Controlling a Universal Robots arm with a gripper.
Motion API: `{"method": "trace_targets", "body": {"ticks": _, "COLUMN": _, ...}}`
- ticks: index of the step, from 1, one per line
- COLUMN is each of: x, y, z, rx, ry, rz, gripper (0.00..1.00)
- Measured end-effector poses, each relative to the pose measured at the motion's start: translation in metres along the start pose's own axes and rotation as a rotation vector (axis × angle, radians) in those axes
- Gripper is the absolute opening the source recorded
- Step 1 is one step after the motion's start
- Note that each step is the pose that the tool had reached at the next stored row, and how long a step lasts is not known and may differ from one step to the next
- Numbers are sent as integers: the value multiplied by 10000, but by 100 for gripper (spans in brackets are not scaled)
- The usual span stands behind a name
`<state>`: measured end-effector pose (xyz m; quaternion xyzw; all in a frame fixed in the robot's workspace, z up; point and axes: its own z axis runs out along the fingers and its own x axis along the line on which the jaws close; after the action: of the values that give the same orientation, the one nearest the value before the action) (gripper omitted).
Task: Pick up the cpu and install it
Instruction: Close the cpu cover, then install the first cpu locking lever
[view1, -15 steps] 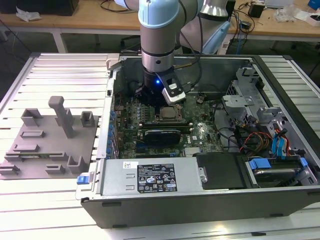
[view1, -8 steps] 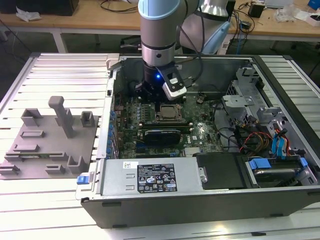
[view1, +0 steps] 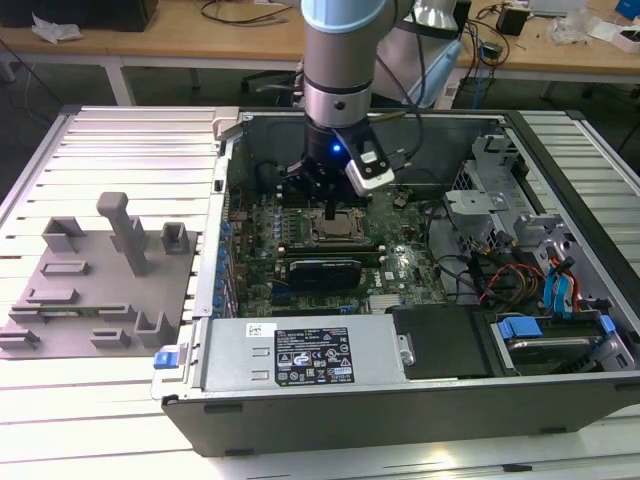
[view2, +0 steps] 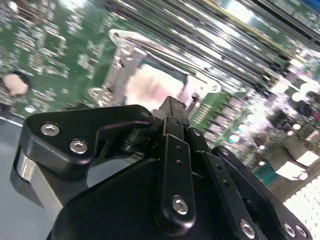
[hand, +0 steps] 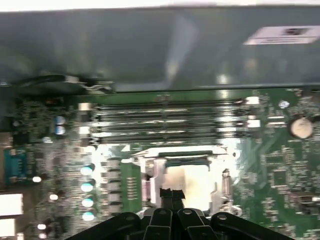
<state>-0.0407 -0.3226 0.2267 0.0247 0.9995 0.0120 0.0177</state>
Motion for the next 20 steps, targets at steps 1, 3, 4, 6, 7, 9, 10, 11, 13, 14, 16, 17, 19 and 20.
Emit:
{"method": "trace_targets", "body": {"ticks": 1, "x": -77, "y": 2, "z": 3, "rx": 1, "ry": 18, "rz": 1, "gripper": 11}}
{"method": "trace_targets", "body": {"ticks": 3, "x": -179, "y": 5, "z": 6, "rx": 3, "ry": 46, "rz": 0, "gripper": 11}}
{"method": "trace_targets", "body": {"ticks": 4, "x": -189, "y": 5, "z": 5, "rx": 4, "ry": 54, "rz": 0, "gripper": 11}}
{"method": "trace_targets", "body": {"ticks": 6, "x": -195, "y": 7, "z": -24, "rx": 4, "ry": 60, "rz": -1, "gripper": 11}}
{"method": "trace_targets", "body": {"ticks": 7, "x": -196, "y": 8, "z": -58, "rx": 4, "ry": 61, "rz": 2, "gripper": 11}}
{"method": "trace_targets", "body": {"ticks": 9, "x": -199, "y": 9, "z": -114, "rx": 3, "ry": 61, "rz": 0, "gripper": 11}}
{"method": "trace_targets", "body": {"ticks": 10, "x": -200, "y": 10, "z": -148, "rx": 4, "ry": 61, "rz": 1, "gripper": 11}}
{"method": "trace_targets", "body": {"ticks": 11, "x": -201, "y": 11, "z": -175, "rx": 4, "ry": 61, "rz": 0, "gripper": 11}}
{"method": "trace_targets", "body": {"ticks": 13, "x": -202, "y": 11, "z": -189, "rx": 1, "ry": 60, "rz": 0, "gripper": 11}}
{"method": "trace_targets", "body": {"ticks": 14, "x": -202, "y": 11, "z": -190, "rx": 1, "ry": 59, "rz": 0, "gripper": 11}}
{"method": "trace_targets", "body": {"ticks": 16, "x": -202, "y": 11, "z": -201, "rx": 4, "ry": 61, "rz": 0, "gripper": 11}}
{"method": "trace_targets", "body": {"ticks": 17, "x": -202, "y": 11, "z": -201, "rx": 4, "ry": 61, "rz": 0, "gripper": 11}}
{"method": "trace_targets", "body": {"ticks": 19, "x": -202, "y": 11, "z": -203, "rx": 4, "ry": 61, "rz": 0, "gripper": 11}}
{"method": "trace_targets", "body": {"ticks": 20, "x": -202, "y": 11, "z": -204, "rx": 4, "ry": 61, "rz": 0, "gripper": 11}}
